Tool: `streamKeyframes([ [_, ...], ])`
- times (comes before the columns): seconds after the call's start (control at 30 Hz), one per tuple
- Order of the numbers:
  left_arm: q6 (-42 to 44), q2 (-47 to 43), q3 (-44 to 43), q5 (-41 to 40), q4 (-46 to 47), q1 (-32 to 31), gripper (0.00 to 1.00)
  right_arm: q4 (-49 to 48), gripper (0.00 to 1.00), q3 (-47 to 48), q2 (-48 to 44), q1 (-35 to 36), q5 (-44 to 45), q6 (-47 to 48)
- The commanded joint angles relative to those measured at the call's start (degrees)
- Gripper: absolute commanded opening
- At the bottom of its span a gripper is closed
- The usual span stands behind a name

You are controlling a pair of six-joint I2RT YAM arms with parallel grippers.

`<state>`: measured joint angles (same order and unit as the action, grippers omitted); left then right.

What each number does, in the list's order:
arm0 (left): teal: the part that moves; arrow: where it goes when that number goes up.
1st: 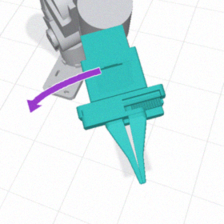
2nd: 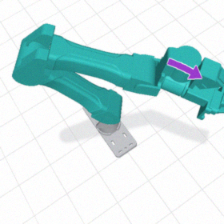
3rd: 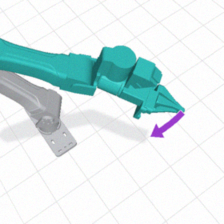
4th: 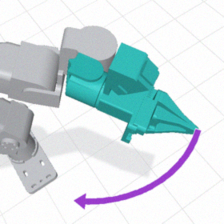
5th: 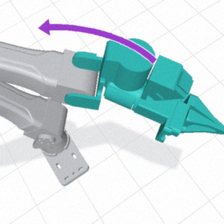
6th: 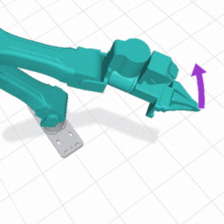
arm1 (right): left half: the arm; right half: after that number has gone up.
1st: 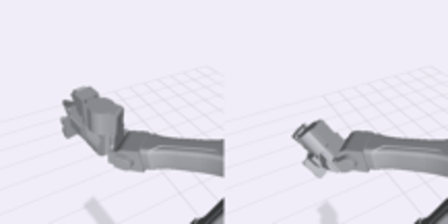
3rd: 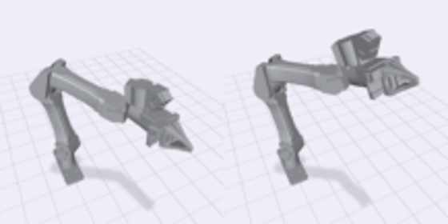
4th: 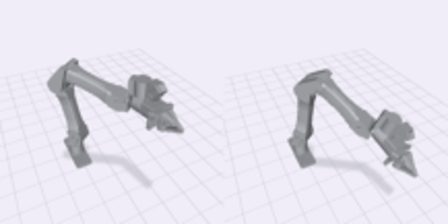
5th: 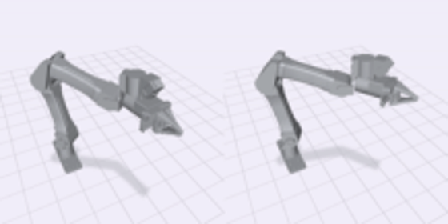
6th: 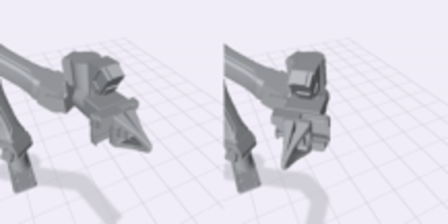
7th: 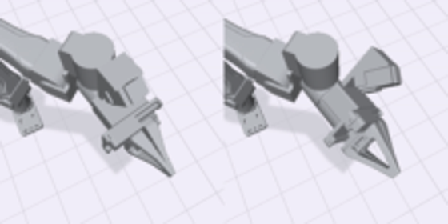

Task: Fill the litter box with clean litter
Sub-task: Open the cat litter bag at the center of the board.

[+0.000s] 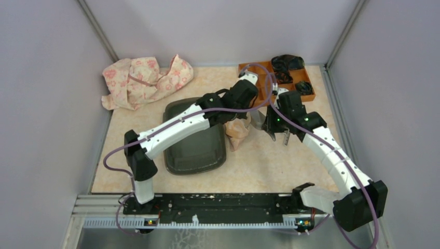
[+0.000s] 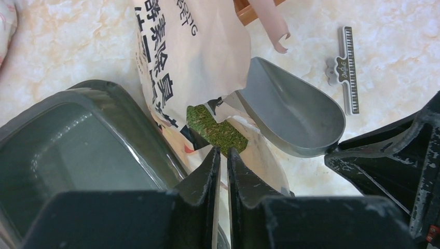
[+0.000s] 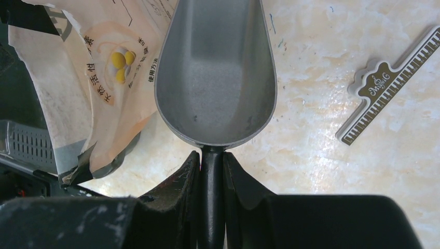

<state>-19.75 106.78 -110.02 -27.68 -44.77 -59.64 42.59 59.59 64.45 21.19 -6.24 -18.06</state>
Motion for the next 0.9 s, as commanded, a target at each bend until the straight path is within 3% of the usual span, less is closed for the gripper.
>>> streamKeyframes([
  [0.0, -0.38, 1.59, -1.39, -2.41, -1.32, -0.24, 0.15, -3.01, 0.0, 0.4, -2.02, -0.45, -0.68, 0.08],
  [0.67, -2.05, 6.89, -2.58, -4.09, -2.25, 2.42, 0.22, -1.12, 0.0, 1.85, -3.96, -1.48, 0.16, 0.31],
  [0.87, -2.86, 6.43, 0.0, -1.94, 0.29, 5.43, 0.41, 1.23, 0.0, 3.83, -5.41, -4.95, 0.1, 0.35],
])
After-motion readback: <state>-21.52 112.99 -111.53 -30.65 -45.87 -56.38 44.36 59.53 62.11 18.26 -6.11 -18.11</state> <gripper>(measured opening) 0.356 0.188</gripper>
